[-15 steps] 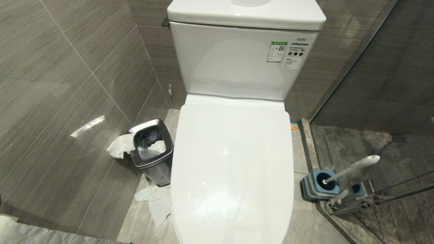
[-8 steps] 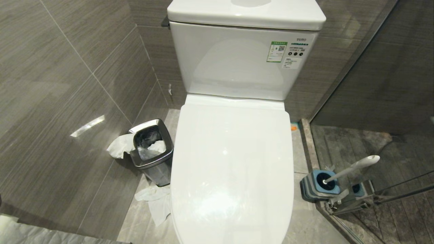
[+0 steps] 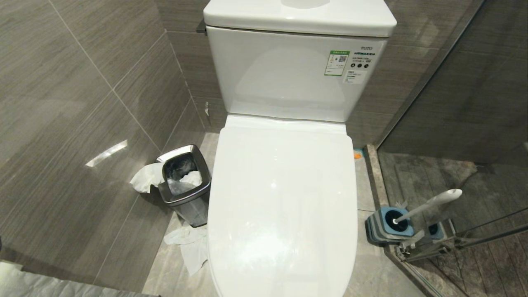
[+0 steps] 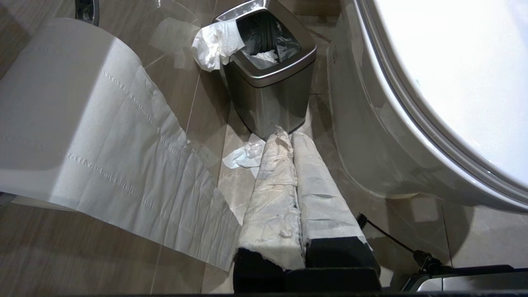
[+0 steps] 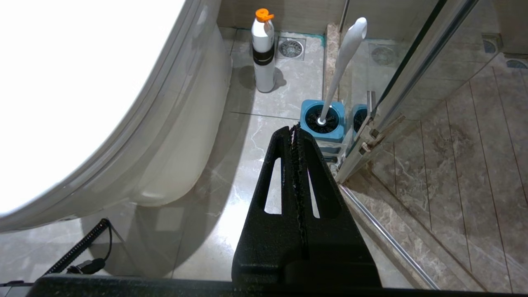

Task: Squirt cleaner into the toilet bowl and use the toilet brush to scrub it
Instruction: Use the left hand to lift the toilet lid slightly

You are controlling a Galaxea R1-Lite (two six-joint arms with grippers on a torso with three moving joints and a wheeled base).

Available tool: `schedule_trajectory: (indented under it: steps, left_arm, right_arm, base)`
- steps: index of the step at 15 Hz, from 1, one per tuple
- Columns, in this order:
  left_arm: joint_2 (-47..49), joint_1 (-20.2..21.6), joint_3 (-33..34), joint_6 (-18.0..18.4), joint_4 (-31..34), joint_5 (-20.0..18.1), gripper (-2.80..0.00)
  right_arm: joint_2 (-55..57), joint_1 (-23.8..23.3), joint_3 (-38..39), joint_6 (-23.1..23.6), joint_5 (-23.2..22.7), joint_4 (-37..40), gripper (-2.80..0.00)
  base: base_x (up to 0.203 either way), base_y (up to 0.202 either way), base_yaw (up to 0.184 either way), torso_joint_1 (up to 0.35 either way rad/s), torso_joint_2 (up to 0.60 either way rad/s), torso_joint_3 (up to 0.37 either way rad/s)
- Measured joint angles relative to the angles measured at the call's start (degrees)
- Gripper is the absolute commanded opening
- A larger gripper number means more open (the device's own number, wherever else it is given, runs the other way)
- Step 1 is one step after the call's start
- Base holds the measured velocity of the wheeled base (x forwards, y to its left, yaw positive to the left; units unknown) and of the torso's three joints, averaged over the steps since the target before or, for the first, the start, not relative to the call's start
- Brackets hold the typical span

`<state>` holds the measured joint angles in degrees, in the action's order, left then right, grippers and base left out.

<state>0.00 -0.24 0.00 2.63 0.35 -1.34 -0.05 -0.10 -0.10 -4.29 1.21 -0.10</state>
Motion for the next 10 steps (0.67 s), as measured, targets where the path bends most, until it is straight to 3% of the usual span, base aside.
schedule_trajectory:
  steps: [5, 8, 10]
  left_arm:
    - [0.0, 0.0, 0.0, 2.02, 0.3, -0.63, -2.8]
    - [0.0, 0.0, 0.0, -2.2, 0.0, 0.91, -2.8]
    - [0.0, -0.02, 0.0, -2.44, -0.02, 1.06, -2.8]
  right_arm:
    - [0.02, 0.0, 0.0, 0.01, 0.02, -0.01, -2.8]
    - [0.02, 0.0, 0.0, 0.0, 0.02, -0.01, -2.8]
    - [0.0, 0.0, 0.0, 0.0, 0.02, -0.01, -2.8]
  base:
    - [0.0, 0.0, 0.0, 0.0, 0.0, 0.0]
    - [0.0, 0.0, 0.0, 0.0, 0.0, 0.0]
    - [0.0, 0.0, 0.0, 0.0, 0.0, 0.0]
